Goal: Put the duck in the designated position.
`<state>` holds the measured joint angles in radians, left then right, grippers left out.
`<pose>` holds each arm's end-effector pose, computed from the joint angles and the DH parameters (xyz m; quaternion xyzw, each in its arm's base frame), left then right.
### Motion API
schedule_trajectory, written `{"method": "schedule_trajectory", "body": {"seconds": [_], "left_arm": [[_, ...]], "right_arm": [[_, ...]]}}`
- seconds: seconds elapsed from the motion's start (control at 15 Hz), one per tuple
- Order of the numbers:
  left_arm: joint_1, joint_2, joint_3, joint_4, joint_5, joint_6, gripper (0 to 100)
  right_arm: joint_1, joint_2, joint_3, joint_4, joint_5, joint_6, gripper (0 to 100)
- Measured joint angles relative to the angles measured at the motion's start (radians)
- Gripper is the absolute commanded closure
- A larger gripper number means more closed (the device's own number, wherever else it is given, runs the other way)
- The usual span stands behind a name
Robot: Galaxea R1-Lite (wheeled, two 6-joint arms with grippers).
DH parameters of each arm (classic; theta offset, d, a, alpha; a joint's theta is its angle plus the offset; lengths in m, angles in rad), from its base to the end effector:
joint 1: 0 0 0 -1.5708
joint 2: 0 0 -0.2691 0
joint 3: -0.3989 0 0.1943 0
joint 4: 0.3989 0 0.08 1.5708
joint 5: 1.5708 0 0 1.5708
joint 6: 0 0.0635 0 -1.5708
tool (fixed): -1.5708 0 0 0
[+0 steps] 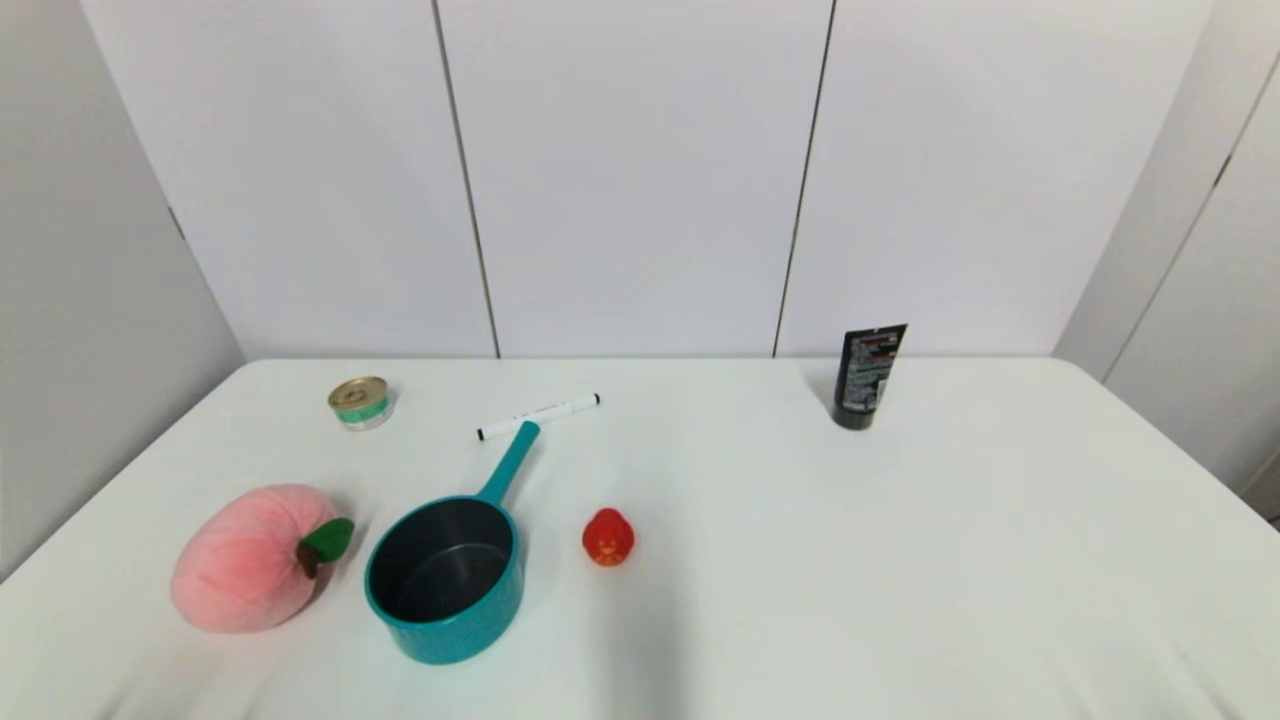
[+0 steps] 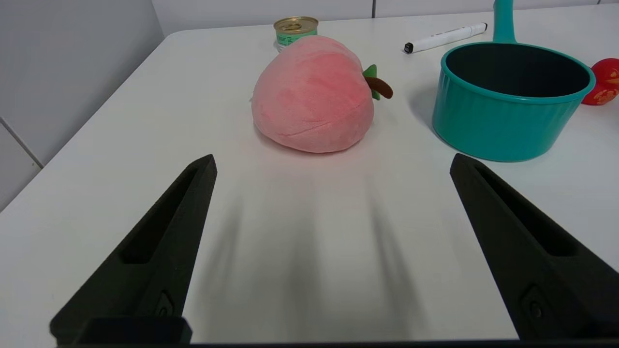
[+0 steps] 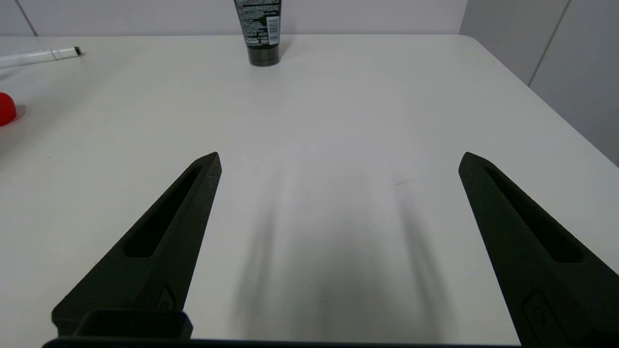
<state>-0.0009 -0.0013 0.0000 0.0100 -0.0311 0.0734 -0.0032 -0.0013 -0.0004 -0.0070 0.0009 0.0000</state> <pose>0.0533 -0.0020 0.0741 0.0366 0.0038 -0.0161 0.9992 0.0533 -0.0001 0.0767 0.0000 -0.0043 -0.0011 1.0000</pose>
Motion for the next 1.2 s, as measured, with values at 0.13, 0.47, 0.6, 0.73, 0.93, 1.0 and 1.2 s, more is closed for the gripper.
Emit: {"method": "schedule_trajectory", "body": {"seconds": [0.13,0.47,0.6,0.73,0.93,1.0,1.2], "left_arm": [[0.0,0.0,0.0,0.0,0.0,0.0,0],[0.0,0.0,0.0,0.0,0.0,0.0,0],[0.0,0.0,0.0,0.0,0.001,0.0,0],[0.0,0.0,0.0,0.0,0.0,0.0,0],[0.0,0.023,0.0,0.0,0.01,-0.003,0],[0.0,0.038,0.0,0.001,0.013,-0.003,0],[-0.001,0.116,0.0,0.001,0.016,-0.004,0]], "right_arm": [[0.0,0.0,0.0,0.0,0.0,0.0,0],[0.0,0.0,0.0,-0.001,0.001,0.0,0],[0.0,0.0,0.0,-0.001,0.0,0.0,0],[0.0,0.0,0.0,0.0,0.0,0.0,0],[0.0,0.0,0.0,0.0,0.0,0.0,0],[0.0,0.0,0.0,-0.001,0.0,0.0,0],[0.0,0.0,0.0,0.0,0.0,0.0,0]]}}
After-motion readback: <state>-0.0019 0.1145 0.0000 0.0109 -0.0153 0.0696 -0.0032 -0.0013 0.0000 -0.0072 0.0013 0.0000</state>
